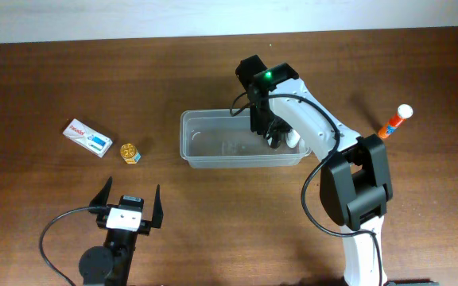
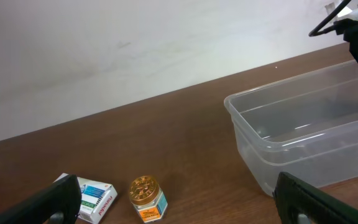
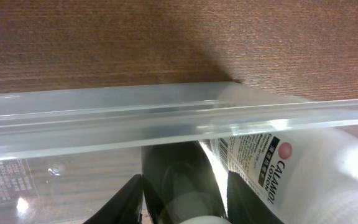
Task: Pack container
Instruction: 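Lower the dark bottle into the container beside the lotion and release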
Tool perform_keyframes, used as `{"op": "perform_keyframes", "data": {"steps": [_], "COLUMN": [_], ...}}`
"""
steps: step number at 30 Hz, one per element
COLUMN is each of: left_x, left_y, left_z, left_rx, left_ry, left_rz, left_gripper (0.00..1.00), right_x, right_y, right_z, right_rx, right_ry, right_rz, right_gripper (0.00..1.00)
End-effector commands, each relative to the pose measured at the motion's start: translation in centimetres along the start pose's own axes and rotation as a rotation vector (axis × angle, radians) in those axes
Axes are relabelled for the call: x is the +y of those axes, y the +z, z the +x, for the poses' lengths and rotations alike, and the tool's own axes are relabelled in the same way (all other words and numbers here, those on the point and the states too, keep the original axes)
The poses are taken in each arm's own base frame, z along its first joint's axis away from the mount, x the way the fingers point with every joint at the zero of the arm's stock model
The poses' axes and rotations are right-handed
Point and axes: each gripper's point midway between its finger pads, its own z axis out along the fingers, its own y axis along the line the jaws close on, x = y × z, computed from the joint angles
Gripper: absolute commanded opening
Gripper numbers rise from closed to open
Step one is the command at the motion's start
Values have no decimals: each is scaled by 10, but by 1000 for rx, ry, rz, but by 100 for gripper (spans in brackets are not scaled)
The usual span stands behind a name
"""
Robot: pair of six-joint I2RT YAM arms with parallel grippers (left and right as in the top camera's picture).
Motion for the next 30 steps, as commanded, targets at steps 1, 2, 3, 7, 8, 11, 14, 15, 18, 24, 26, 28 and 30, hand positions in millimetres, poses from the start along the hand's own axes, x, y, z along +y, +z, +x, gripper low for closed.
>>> {"op": "perform_keyframes", "data": {"steps": [1,2,3,7,8,11,14,15,18,24,26,28,30], "left_x": [2,2,2,2,2,2,2,2,2,2,2,2,2], "left_y": [0,0,0,0,0,0,0,0,0,0,0,0,0], "left_z": [1,1,1,1,1,1,1,1,1,1,1,1,1], "left_rx": [1,1,1,1,1,1,1,1,1,1,1,1,1], "left_ry": [12,12,12,12,12,12,12,12,12,12,12,12,12], "left_rz": [-10,-10,-10,-10,-10,-10,-10,-10,-10,-10,-10,-10,-10], "left_gripper": [99,99,99,99,99,100,99,99,99,99,99,99,99], "right_x": [-6,-6,-6,-7,-8,-9,-12,-14,-18,-23,-25,-25,-25], "right_y": [-11,-13,-14,-25,-26,-34,-40,-40,-41,-41,-41,-41,-42], "right_z": [-4,-4,-5,-9,-10,-13,-15,-15,-14,-12,-13,-13,-14], "right_rx": [-30,-31,-34,-47,-52,-62,-72,-74,-71,-68,-71,-73,-76], "right_ry": [16,10,10,6,7,-2,-8,-8,-11,-14,-14,-18,-26], "right_rz": [4,4,5,1,3,1,12,21,43,71,79,82,81], "right_gripper": [36,36,36,36,36,36,35,36,36,36,36,36,36]}}
